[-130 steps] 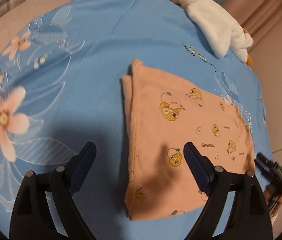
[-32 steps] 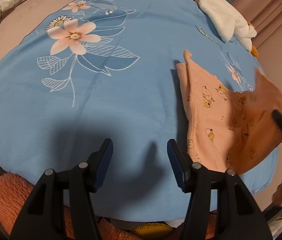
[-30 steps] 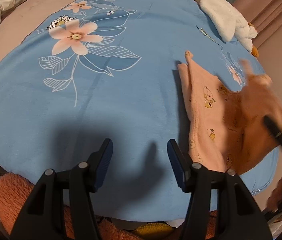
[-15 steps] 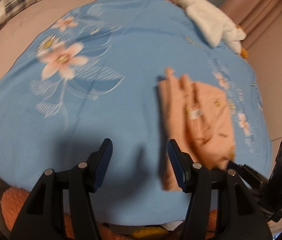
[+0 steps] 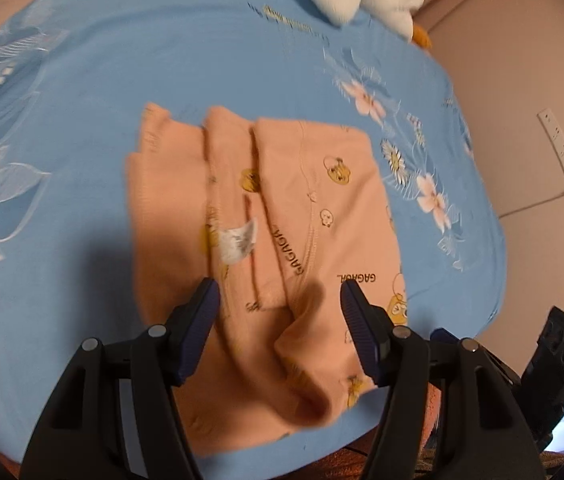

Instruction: Fold small clothes

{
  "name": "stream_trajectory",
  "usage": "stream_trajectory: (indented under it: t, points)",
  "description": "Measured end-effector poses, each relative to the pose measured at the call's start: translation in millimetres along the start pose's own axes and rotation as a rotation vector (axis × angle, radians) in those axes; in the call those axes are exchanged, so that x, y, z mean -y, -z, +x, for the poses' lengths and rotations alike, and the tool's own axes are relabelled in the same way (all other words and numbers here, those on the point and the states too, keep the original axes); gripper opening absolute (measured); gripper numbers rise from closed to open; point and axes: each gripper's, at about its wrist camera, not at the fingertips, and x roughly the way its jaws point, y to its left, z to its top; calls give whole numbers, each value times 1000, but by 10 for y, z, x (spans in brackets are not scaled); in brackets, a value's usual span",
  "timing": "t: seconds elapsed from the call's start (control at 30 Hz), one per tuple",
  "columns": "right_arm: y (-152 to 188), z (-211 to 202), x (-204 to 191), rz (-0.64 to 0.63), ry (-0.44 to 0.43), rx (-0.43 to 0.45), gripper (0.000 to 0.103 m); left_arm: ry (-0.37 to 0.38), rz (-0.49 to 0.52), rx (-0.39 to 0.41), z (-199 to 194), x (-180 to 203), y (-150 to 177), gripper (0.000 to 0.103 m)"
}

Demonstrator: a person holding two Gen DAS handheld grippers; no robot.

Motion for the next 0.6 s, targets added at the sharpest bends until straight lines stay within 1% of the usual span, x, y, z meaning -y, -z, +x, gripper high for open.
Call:
stream_trajectory:
  t: [0.1,0.17,0.2,0.23,0.27,0.3,0.33,0.43,0.53,0.6]
  points:
    - [36,19,81,29,10,-5,60,21,-23,-43,214,39,-57,61]
    - [53,14,141,48,20,-8,60,3,-38,-43,259,34,-89,58]
    - [63,2,175,54,24,-8,60,-6,-38,-33,264,50,-90,51]
    - [68,2,189,58,27,-8,60,-14,-34,-20,261,71,-82,38]
    - [67,5,201,62,29,-10,60,-20,-33,-9,263,81,-79,34]
    - [69,17,214,66,29,-13,60,-17,-30,-2,268,88,-80,22]
    - [71,29,222,71,31,-17,60,-19,-26,12,259,87,-87,15]
    - [70,47,224,78,34,-21,60,-44,-20,42,170,104,-69,11]
    - [58,26,223,75,27,-16,60,-11,-27,109,-54,122,-58,10]
    - [44,10,215,69,29,-12,60,-4,-15,148,-223,158,-59,10]
